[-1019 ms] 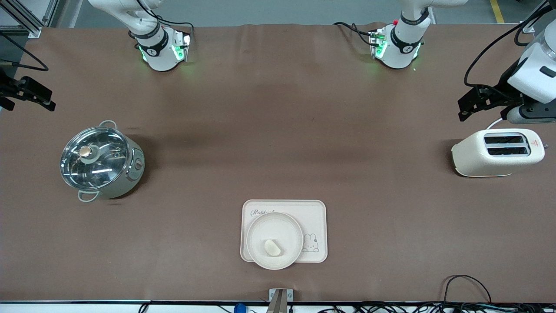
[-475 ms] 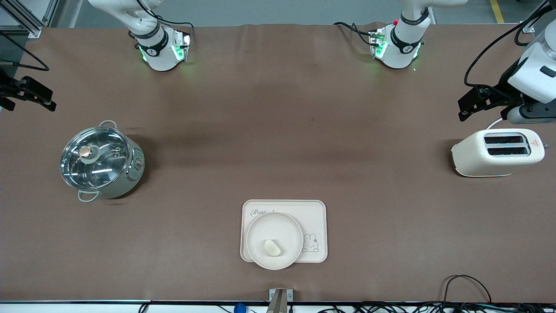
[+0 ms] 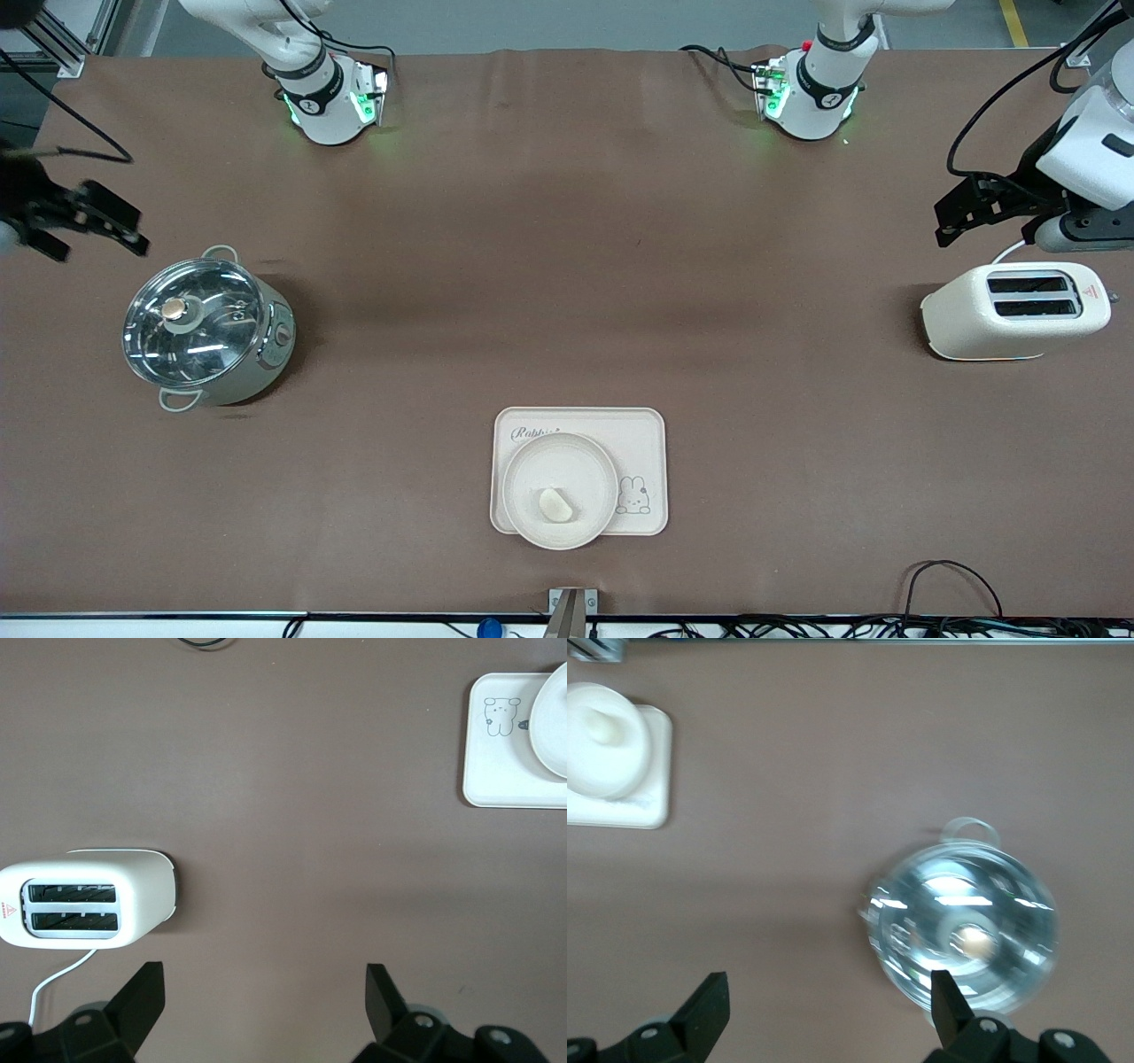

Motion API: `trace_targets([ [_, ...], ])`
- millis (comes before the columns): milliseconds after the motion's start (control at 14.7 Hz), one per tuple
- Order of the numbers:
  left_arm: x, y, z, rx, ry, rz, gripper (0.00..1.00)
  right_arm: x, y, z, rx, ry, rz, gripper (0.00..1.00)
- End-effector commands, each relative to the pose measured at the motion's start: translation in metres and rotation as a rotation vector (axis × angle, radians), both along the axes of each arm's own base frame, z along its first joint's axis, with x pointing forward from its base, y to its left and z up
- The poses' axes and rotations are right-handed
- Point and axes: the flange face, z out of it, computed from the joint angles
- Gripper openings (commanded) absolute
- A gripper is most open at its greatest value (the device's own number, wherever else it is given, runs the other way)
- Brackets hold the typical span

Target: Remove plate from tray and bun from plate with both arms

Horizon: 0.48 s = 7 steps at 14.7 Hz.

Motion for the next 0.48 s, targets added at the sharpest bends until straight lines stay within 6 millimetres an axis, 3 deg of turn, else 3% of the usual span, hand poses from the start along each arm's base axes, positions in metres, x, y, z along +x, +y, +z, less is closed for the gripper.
trace_targets([
  [0, 0.001, 0.000, 0.006, -0.001, -0.011, -0.005, 1.00, 0.071, 0.070, -0.075, 0.084, 0.005, -0.058, 1.00],
  [272, 0.001, 0.001, 0.006, -0.002, -0.011, -0.005, 1.00, 0.126, 0.184, -0.173, 0.138, -0.076, -0.230, 1.00],
  [407, 0.001, 0.001, 0.005, 0.000, -0.010, -0.006, 1.00, 0.136, 0.233, -0.222, 0.197, -0.094, -0.273, 1.00],
])
